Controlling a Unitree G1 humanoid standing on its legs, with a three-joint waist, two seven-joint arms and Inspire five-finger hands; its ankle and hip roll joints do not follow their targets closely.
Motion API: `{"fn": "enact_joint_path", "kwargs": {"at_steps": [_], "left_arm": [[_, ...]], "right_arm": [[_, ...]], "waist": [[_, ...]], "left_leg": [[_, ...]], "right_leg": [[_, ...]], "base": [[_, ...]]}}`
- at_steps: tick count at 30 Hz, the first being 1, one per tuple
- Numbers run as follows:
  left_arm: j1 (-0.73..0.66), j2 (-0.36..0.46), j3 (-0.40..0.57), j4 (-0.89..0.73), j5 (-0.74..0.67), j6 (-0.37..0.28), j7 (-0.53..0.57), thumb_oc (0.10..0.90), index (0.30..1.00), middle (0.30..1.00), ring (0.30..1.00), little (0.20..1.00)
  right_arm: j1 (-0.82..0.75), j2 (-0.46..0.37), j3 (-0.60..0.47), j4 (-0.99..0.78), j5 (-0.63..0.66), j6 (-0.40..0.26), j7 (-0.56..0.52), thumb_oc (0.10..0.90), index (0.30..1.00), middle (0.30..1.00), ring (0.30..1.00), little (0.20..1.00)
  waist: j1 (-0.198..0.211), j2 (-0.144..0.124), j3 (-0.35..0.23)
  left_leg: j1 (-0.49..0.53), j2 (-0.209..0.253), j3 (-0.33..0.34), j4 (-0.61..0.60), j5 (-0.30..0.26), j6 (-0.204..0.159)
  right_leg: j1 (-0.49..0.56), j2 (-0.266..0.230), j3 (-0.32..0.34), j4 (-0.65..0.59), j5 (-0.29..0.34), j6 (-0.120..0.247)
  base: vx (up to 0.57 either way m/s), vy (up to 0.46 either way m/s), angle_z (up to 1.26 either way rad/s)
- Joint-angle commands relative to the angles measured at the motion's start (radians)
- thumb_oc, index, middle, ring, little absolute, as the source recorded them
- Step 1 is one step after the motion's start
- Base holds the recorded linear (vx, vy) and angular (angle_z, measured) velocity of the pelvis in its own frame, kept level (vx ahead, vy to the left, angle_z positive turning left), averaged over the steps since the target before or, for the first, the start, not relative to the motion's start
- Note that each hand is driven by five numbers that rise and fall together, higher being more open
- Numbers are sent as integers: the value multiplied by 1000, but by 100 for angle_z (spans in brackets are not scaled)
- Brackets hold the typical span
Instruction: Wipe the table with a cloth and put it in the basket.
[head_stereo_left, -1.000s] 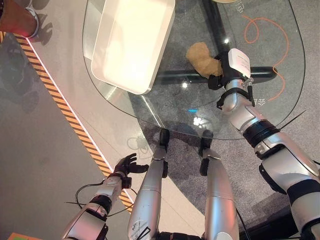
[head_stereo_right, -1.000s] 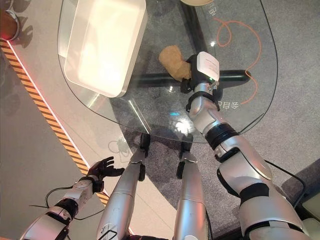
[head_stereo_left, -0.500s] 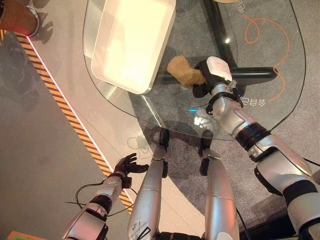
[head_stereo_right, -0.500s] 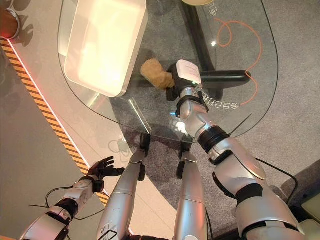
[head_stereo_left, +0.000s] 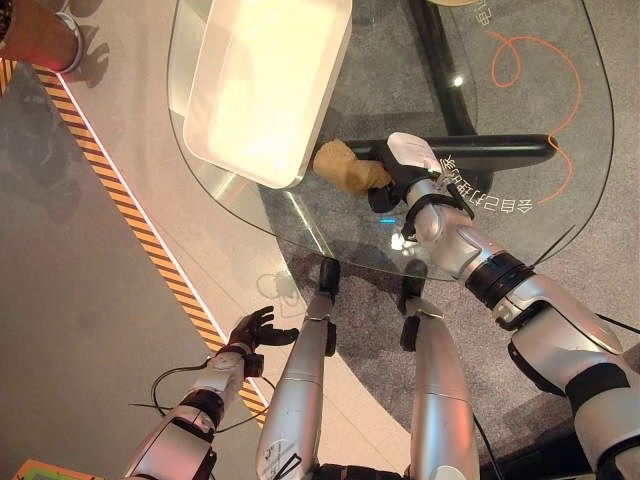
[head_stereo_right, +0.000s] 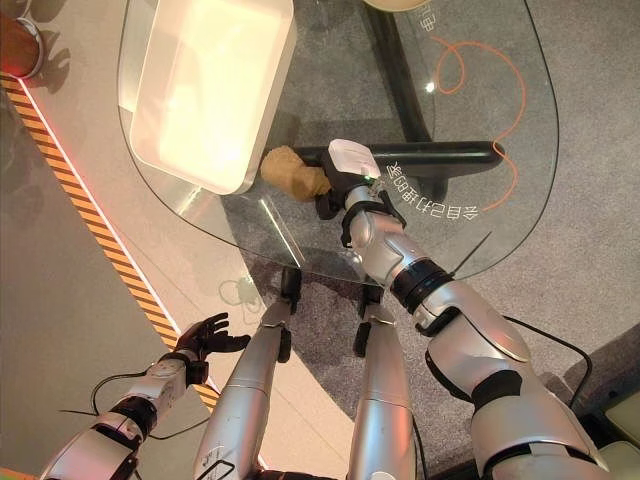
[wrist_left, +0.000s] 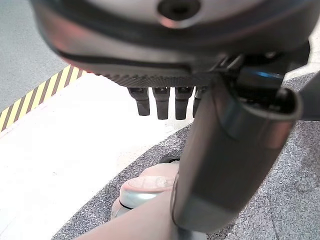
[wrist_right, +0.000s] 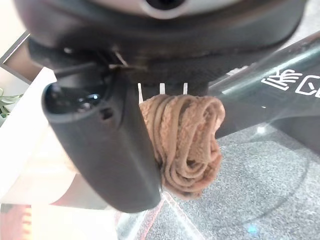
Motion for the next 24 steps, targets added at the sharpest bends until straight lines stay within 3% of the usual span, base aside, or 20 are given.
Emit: {"fn": "enact_joint_path", "kwargs": {"at_steps": [1,4,12,17,18,24], "left_arm": [[20,-15,2,40,18,14,16,800,900,900,900,900],[16,-14,0,42,15,16,16,800,900,900,900,900],[1,-8,-6,63,4,17,4,800,900,900,900,900],[-2,-3,-8,76,-3,14,-2,800,900,900,900,900],[12,-4,-13,79,-5,11,-2,800,900,900,900,900],[25,10,-7,83,-8,4,-11,800,900,900,900,900]], "right_arm": [[23,101,49,-22,-30,-50,32,100,300,300,300,200],[19,97,47,-15,-31,-39,22,100,300,300,300,200],[-1,68,0,98,19,-1,-164,100,300,300,300,200],[-48,14,-66,202,110,10,-319,100,300,300,300,200],[-43,3,-81,219,121,9,-339,100,300,300,300,200],[-99,-71,-144,295,186,9,-419,100,300,300,300,200]], "waist": [[7,20,-14],[7,20,-14],[6,25,-14],[9,28,-14],[9,27,-14],[13,27,-14]], "left_leg": [[-20,-74,81,48,-18,62],[-21,-74,80,49,-18,62],[-15,-70,84,49,-19,64],[-19,-64,85,56,-24,68],[5,-64,82,65,-55,65],[1,-60,79,75,-64,69]], "right_leg": [[35,35,-55,-74,8,7],[33,34,-55,-72,9,7],[36,31,-53,-69,13,9],[31,29,-54,-60,17,12],[49,29,-47,-42,-14,19],[43,31,-47,-28,-16,20]], "base": [[0,0,0],[0,0,0],[0,0,0],[15,-1,1],[80,-6,3],[16,-1,1]]}}
